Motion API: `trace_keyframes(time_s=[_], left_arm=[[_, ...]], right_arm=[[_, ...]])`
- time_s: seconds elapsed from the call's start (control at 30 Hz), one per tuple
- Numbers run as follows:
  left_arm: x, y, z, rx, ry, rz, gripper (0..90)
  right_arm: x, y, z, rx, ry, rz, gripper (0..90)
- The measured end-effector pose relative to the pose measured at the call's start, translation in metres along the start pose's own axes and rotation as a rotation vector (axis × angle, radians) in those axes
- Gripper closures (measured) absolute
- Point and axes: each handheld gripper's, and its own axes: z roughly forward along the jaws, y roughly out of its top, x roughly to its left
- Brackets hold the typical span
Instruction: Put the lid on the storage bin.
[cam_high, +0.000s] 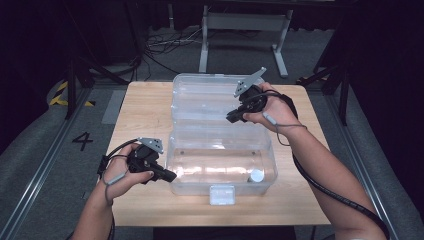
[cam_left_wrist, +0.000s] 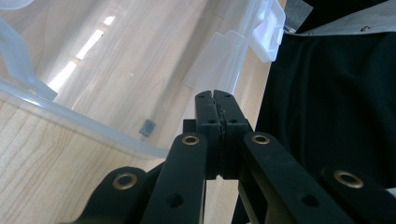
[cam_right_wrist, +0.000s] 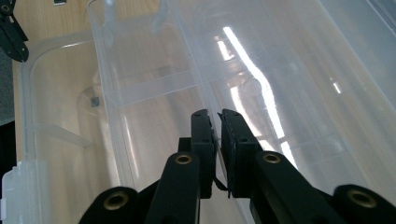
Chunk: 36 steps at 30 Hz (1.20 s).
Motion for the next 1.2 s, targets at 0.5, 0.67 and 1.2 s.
trace_keyframes(time_s=[0.5,0.67,1.2], left_arm=[[-0.004,0.003,0.005,0.031,-0.003,0.046,85.0],[-0.005,0.003,0.006,0.032,-0.001,0.055,85.0],[-0.006,0.003,0.007,0.041,0.004,0.068,84.5]], right_arm=[[0.012,-0.004,-0.007,-0.010,0.010,-0.017,85.1],[0.016,-0.005,-0.008,-0.010,0.012,-0.015,85.2],[0.030,-0.009,-0.013,-0.009,0.028,-0.035,85.8]])
